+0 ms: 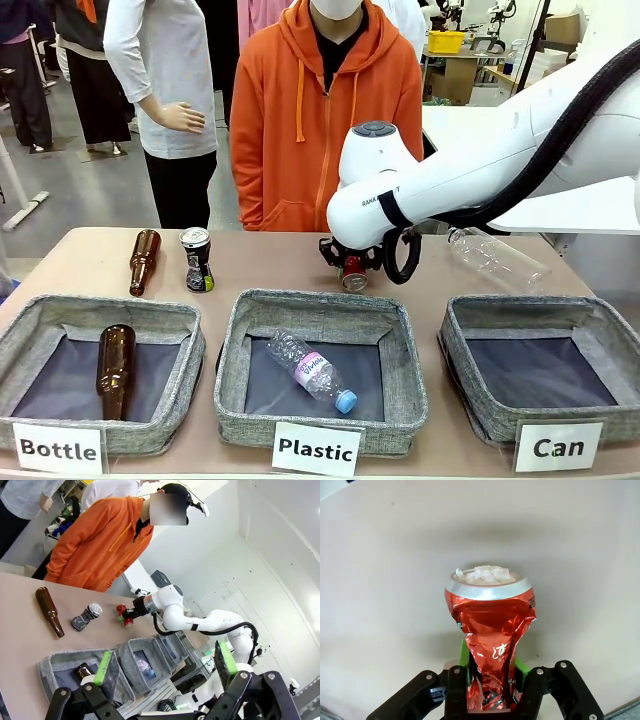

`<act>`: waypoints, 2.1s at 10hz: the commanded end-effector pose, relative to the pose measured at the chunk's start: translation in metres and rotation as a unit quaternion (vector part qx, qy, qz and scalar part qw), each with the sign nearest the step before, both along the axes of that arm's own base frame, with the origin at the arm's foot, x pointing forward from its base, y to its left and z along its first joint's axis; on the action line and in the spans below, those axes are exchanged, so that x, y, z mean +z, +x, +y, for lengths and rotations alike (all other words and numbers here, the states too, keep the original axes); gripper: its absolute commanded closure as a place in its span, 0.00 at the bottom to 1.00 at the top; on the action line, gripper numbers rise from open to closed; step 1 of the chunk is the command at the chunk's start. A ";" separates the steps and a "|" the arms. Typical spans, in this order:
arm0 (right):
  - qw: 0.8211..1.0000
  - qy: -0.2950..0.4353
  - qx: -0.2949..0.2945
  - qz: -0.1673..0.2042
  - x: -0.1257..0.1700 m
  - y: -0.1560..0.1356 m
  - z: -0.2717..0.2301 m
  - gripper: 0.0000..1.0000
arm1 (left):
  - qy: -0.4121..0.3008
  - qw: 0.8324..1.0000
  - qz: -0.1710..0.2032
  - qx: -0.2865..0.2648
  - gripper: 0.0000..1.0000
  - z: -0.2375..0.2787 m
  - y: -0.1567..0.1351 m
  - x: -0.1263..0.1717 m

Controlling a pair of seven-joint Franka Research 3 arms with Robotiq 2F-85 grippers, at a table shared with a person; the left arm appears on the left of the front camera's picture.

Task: Sort the can waste into the basket.
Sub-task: Pick up the can waste from the table and place it in the right Fabric basket.

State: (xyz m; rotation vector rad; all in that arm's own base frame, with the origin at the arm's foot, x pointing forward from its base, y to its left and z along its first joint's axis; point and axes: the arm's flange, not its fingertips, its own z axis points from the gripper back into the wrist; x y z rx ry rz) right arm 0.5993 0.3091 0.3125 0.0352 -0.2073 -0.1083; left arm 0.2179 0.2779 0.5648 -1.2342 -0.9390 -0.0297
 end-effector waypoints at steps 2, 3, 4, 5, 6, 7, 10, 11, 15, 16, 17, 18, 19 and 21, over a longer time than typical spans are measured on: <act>1.000 -0.005 -0.003 -0.018 0.020 -0.010 -0.020 1.00 | 0.011 0.996 0.029 -0.083 0.00 -0.061 0.032 -0.035; 1.000 -0.005 -0.007 -0.020 0.029 -0.014 -0.029 1.00 | 0.011 0.992 0.052 -0.116 0.00 -0.089 0.047 -0.049; 1.000 -0.005 -0.007 -0.026 0.044 -0.018 -0.038 1.00 | 0.022 0.988 0.071 -0.134 0.00 -0.106 0.054 -0.059; 0.999 -0.013 -0.002 -0.033 0.068 -0.024 -0.051 1.00 | 0.031 0.985 0.083 -0.148 0.00 -0.115 0.058 -0.070; 0.999 -0.014 0.022 -0.037 0.100 -0.038 -0.068 1.00 | 0.042 0.983 0.102 -0.145 0.00 -0.118 0.060 -0.081; 0.996 -0.005 0.081 -0.022 0.142 -0.067 -0.089 1.00 | 0.064 0.979 0.128 -0.143 0.00 -0.120 0.064 -0.095; 0.964 0.053 0.259 -0.001 0.230 -0.170 -0.144 1.00 | 0.021 0.984 0.095 -0.151 0.00 -0.125 0.067 -0.078; 0.941 0.051 0.334 0.028 0.247 -0.205 -0.165 1.00 | 0.021 0.984 0.095 -0.151 0.00 -0.125 0.067 -0.078; 0.820 -0.006 0.571 0.028 0.250 -0.270 -0.263 1.00 | 0.021 0.984 0.095 -0.151 0.00 -0.125 0.067 -0.078; 0.763 -0.052 0.643 0.040 0.237 -0.280 -0.298 1.00 | 0.021 0.984 0.095 -0.151 0.00 -0.125 0.067 -0.078; 0.722 -0.047 0.690 0.010 0.228 -0.284 -0.323 1.00 | 0.021 0.984 0.095 -0.151 0.00 -0.125 0.067 -0.078; 0.699 -0.065 0.712 -0.015 0.219 -0.289 -0.339 1.00 | 0.021 0.984 0.095 -0.151 0.00 -0.125 0.067 -0.078; 0.679 -0.073 0.730 -0.024 0.215 -0.294 -0.347 1.00 | 0.021 0.984 0.095 -0.151 0.00 -0.125 0.067 -0.078; 0.678 -0.069 0.732 -0.027 0.214 -0.296 -0.351 1.00 | 0.021 0.984 0.095 -0.151 0.00 -0.125 0.067 -0.078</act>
